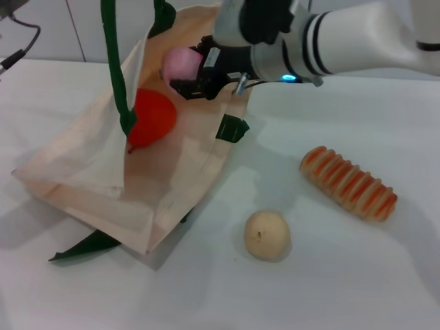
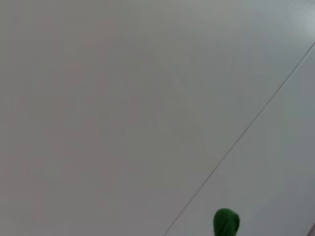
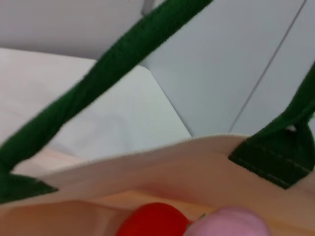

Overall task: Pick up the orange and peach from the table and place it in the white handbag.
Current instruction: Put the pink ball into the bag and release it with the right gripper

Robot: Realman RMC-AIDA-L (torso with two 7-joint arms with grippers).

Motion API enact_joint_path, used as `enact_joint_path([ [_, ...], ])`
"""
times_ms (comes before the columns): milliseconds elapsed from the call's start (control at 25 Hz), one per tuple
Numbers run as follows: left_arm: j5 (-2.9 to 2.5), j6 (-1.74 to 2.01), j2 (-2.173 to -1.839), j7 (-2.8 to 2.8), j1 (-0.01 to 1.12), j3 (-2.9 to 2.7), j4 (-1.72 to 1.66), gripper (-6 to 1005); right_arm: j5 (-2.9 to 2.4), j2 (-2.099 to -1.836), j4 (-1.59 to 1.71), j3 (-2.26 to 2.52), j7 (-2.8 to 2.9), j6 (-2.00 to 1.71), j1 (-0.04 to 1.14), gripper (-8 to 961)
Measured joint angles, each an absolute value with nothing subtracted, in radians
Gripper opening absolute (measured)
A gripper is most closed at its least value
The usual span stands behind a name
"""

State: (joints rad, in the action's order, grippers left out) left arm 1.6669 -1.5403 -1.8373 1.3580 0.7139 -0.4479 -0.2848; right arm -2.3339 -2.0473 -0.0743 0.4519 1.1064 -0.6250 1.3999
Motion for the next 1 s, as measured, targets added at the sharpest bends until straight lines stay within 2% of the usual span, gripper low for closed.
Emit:
enact_joint_path([
  [240, 1.667, -1.549, -1.840, 1.352, 0.730, -0.449, -0.285, 115, -2.333, -2.053, -0.119, 0.449, 1.081, -0.547, 1.443, 637],
  [640, 1.666, -1.551, -1.848, 1.352, 0.739, -0.449, -0.285, 115, -2.333, -2.054, -0.135, 0.382, 0.980, -0.546, 1.446, 637],
  [1000, 1.666, -1.550, -1.848, 1.353, 0.732, -0.449, -0.285, 115, -2.331, -2.051, -0.161, 0.215, 0.788, -0.544, 1.397, 732],
])
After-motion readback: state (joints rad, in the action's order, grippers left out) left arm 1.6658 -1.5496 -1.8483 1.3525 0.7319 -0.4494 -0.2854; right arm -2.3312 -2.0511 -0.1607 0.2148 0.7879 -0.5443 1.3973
